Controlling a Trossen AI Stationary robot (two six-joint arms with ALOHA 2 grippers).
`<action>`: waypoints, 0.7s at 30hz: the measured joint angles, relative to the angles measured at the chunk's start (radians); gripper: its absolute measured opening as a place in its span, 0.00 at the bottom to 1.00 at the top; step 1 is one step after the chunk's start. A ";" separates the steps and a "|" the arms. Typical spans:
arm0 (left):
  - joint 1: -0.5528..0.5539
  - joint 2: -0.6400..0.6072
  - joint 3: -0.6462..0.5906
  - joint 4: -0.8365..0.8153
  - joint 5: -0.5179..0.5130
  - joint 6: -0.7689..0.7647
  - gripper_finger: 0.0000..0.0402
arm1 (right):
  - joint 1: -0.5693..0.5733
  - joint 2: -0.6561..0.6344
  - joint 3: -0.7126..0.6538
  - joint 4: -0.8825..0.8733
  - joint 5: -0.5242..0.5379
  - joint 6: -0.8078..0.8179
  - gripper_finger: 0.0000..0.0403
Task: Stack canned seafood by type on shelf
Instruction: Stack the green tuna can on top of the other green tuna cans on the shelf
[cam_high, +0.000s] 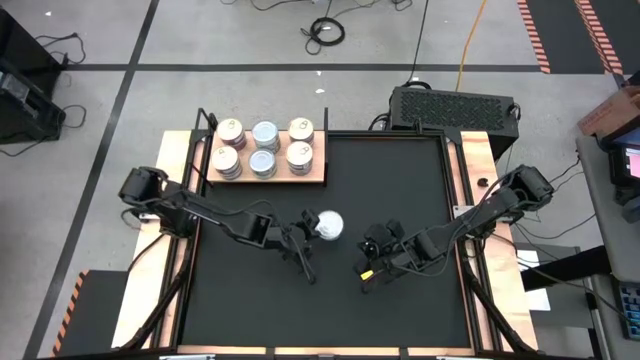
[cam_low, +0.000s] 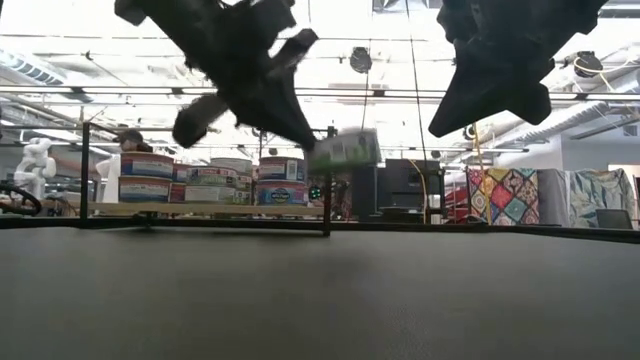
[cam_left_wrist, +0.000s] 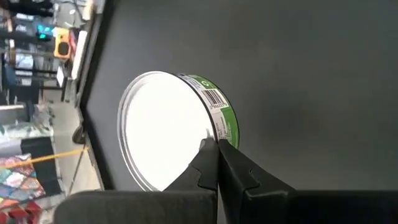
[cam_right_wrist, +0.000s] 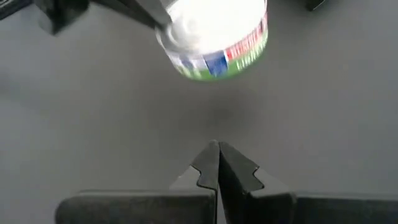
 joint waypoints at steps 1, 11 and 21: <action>0.000 -0.018 0.000 -0.013 0.001 -0.016 0.00 | 0.000 0.000 0.000 0.001 0.000 0.000 0.00; 0.004 -0.229 -0.052 -0.174 -0.042 -0.186 0.00 | 0.000 0.000 0.000 0.006 -0.001 0.000 0.00; 0.047 -0.422 -0.060 -0.455 -0.093 -0.301 0.00 | 0.000 0.000 0.000 0.008 -0.004 -0.001 0.00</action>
